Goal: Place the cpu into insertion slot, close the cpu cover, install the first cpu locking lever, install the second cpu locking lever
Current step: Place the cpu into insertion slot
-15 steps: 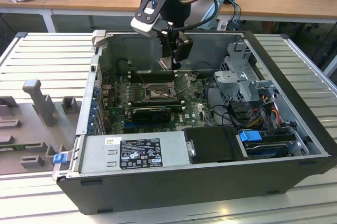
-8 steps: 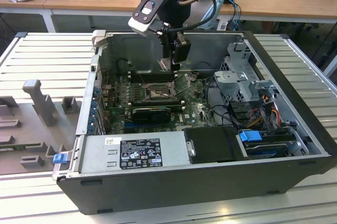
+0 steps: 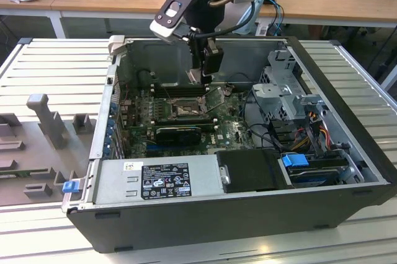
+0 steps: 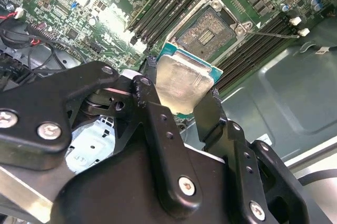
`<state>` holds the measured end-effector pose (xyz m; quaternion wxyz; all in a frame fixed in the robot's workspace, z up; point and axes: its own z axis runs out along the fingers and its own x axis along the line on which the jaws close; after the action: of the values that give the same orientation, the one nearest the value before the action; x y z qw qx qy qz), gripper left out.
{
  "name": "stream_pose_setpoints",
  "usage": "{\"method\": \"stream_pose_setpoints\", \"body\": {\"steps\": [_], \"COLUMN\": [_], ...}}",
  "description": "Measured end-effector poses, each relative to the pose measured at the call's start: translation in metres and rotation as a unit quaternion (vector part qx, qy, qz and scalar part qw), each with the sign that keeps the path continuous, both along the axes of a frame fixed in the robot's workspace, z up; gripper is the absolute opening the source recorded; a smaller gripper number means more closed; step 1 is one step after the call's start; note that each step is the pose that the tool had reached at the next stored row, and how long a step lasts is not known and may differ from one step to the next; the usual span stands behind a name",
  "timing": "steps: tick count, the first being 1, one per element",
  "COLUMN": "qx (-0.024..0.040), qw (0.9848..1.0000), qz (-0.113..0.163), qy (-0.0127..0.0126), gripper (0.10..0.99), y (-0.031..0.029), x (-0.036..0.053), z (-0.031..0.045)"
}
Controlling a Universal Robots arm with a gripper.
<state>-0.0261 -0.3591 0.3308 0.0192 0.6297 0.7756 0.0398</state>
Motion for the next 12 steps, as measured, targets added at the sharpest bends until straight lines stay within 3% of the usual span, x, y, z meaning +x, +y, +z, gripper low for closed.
{"method": "stream_pose_setpoints", "body": {"steps": [12], "qx": [0.0], "qw": [0.9996], "qz": [-0.027], "qy": [0.0], "gripper": [0.525], "y": [0.0], "x": [0.0], "z": [-0.0014]}}
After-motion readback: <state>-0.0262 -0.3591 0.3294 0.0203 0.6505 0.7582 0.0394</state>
